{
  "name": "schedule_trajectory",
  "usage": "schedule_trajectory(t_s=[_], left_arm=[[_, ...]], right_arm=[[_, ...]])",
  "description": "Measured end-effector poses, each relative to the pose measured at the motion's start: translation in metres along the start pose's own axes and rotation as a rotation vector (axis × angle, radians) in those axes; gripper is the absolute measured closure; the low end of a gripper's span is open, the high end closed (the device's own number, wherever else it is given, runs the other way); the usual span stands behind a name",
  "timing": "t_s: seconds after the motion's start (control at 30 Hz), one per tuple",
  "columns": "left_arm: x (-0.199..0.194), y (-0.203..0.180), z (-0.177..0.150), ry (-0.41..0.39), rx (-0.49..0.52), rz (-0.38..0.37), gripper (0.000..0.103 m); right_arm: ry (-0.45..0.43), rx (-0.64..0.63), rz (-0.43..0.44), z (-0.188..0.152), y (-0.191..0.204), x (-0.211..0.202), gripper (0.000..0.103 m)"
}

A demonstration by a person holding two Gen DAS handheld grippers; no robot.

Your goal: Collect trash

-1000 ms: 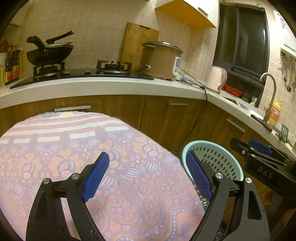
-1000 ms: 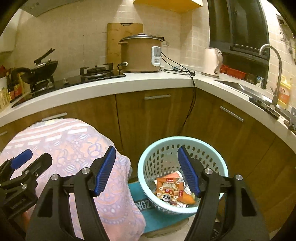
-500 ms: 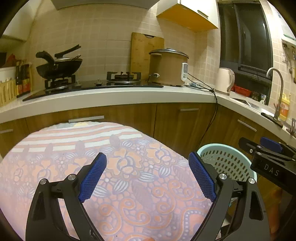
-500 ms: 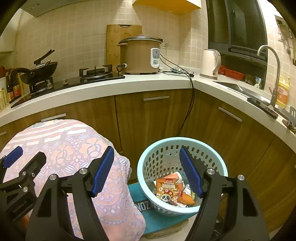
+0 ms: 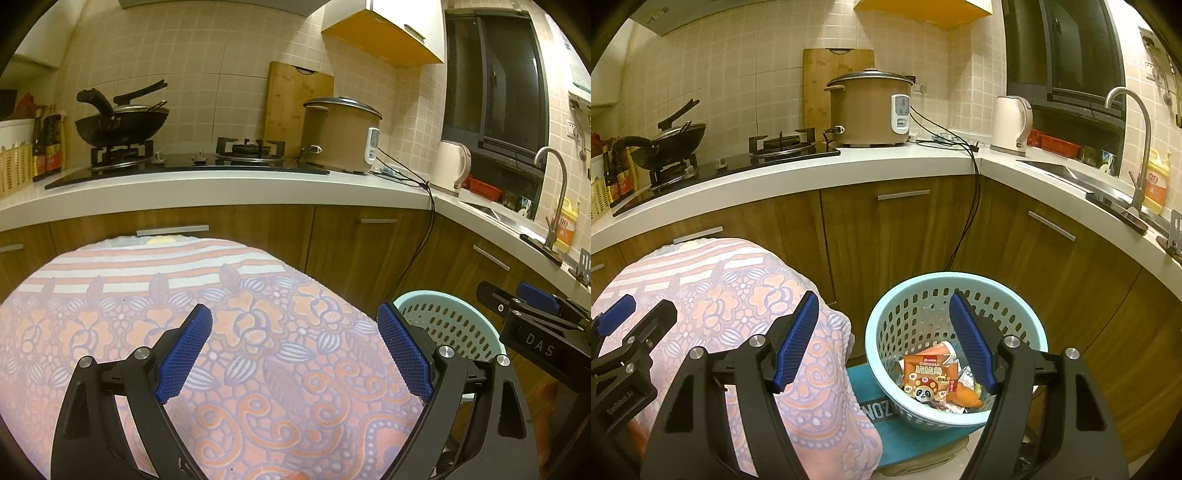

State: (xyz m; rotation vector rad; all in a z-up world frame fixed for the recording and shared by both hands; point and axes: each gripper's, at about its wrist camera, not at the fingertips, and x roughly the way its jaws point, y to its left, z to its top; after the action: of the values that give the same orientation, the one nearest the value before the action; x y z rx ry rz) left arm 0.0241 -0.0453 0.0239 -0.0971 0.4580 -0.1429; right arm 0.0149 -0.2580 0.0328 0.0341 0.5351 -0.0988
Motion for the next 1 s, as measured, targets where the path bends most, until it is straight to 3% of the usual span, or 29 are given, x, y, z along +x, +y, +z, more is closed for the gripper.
schedule_trajectory(t_s=[1.0], left_arm=[[0.0018,0.0021,-0.0018,0.024,-0.035,-0.021,0.014]], right_arm=[[0.003,0.004,0.000,-0.0009,0.0019,0.0004,0.034]])
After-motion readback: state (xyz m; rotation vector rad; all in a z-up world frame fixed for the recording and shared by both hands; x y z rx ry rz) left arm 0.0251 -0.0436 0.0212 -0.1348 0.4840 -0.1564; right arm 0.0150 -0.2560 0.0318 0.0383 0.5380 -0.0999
